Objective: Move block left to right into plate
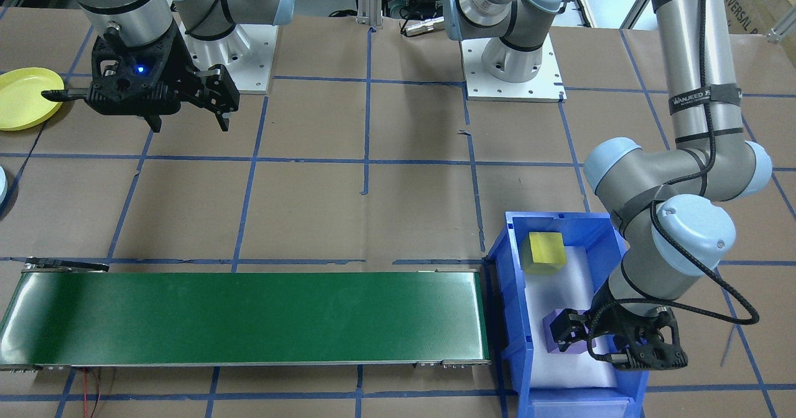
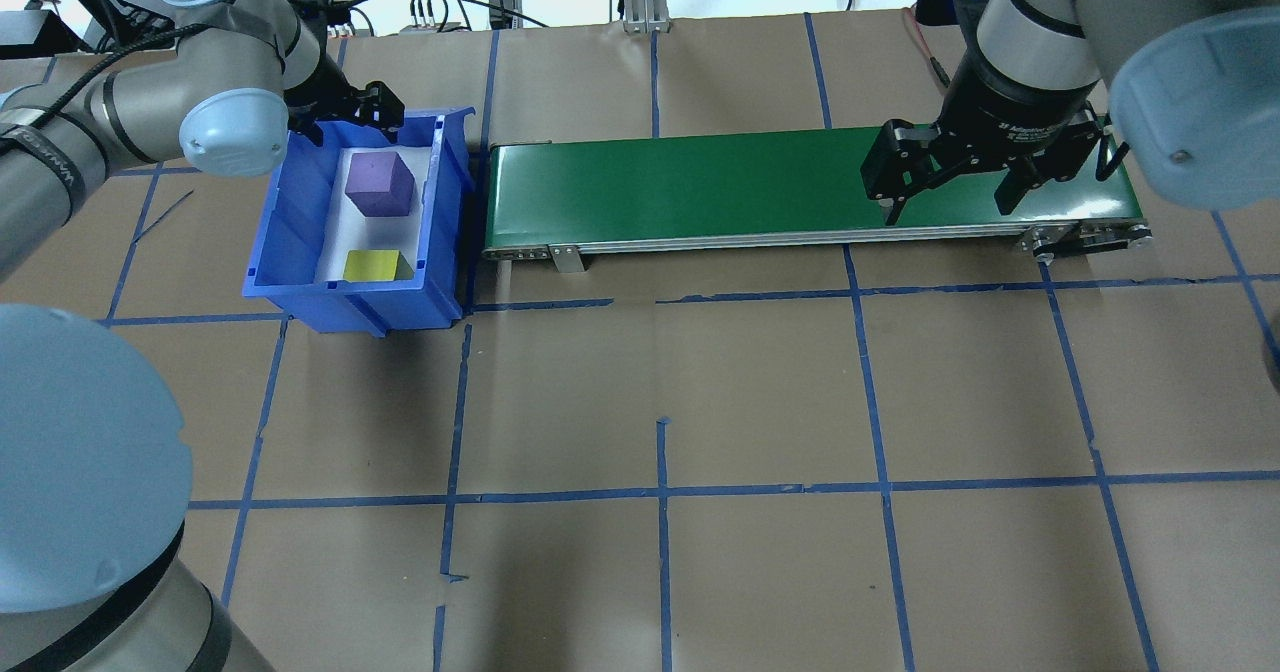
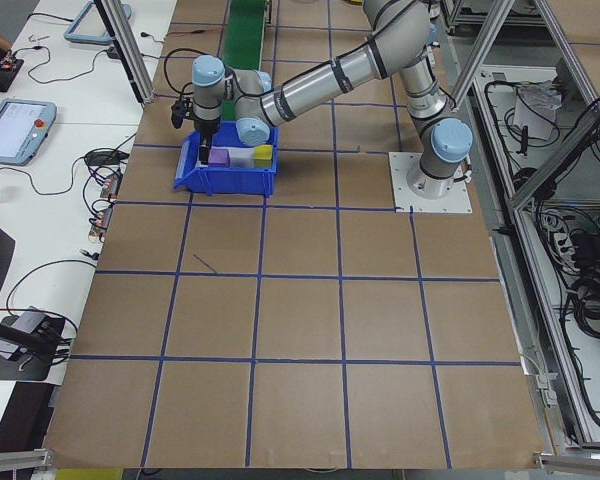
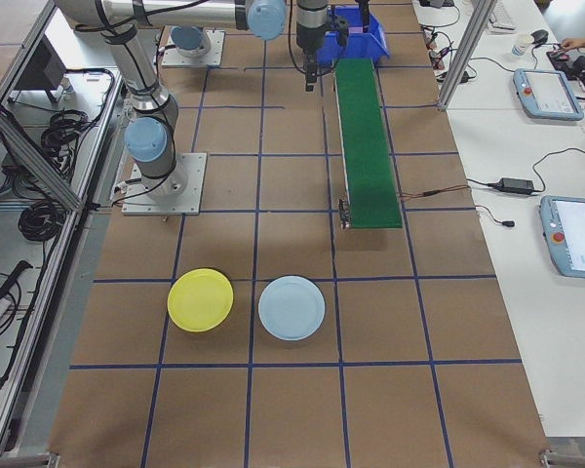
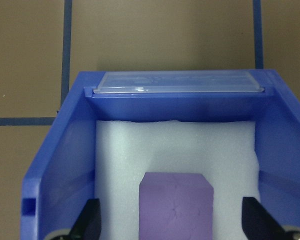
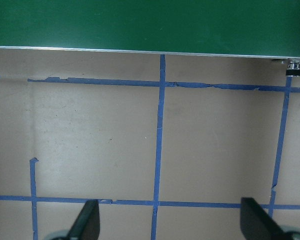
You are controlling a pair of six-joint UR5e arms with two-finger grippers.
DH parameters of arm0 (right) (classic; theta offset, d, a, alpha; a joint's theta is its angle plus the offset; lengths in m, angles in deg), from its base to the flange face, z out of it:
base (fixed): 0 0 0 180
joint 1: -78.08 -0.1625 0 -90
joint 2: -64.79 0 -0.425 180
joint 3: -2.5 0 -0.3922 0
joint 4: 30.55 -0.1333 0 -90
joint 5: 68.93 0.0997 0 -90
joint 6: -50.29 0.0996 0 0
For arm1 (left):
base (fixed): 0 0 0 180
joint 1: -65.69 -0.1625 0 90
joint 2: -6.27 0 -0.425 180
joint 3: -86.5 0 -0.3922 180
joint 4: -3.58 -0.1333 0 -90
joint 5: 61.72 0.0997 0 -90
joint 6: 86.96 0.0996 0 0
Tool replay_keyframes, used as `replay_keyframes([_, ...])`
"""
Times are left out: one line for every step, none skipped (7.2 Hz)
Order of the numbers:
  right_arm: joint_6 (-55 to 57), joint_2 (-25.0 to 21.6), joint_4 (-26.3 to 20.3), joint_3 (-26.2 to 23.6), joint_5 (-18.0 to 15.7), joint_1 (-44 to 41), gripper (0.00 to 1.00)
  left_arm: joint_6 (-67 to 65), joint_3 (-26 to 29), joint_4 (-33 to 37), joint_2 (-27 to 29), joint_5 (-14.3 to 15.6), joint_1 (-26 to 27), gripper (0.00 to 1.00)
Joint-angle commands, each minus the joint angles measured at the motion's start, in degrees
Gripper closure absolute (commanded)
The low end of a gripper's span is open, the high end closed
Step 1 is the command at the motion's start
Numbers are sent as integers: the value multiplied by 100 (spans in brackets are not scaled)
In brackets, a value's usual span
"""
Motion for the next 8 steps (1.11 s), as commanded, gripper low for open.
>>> replay_keyframes([0, 3, 0, 0, 0, 0, 0, 4, -1, -6, 48, -162, 0, 1])
replay_keyframes([0, 3, 0, 0, 0, 0, 0, 4, -45, -14, 57, -162, 0, 1])
replay_keyframes([0, -6, 0, 0, 0, 0, 0, 4, -97, -23, 91, -154, 0, 1])
replay_keyframes([0, 3, 0, 0, 0, 0, 0, 13, -115, -23, 127, -154, 0, 2])
replay_keyframes([0, 3, 0, 0, 0, 0, 0, 22, -159, -6, 179, -119, 0, 2])
replay_keyframes([0, 3, 0, 0, 0, 0, 0, 22, -264, 12, 249, -84, 0, 4])
replay_keyframes([0, 3, 0, 0, 0, 0, 0, 22, -326, 12, 259, -83, 0, 8])
replay_keyframes([0, 3, 0, 0, 0, 0, 0, 22, -326, 38, 259, -83, 0, 29])
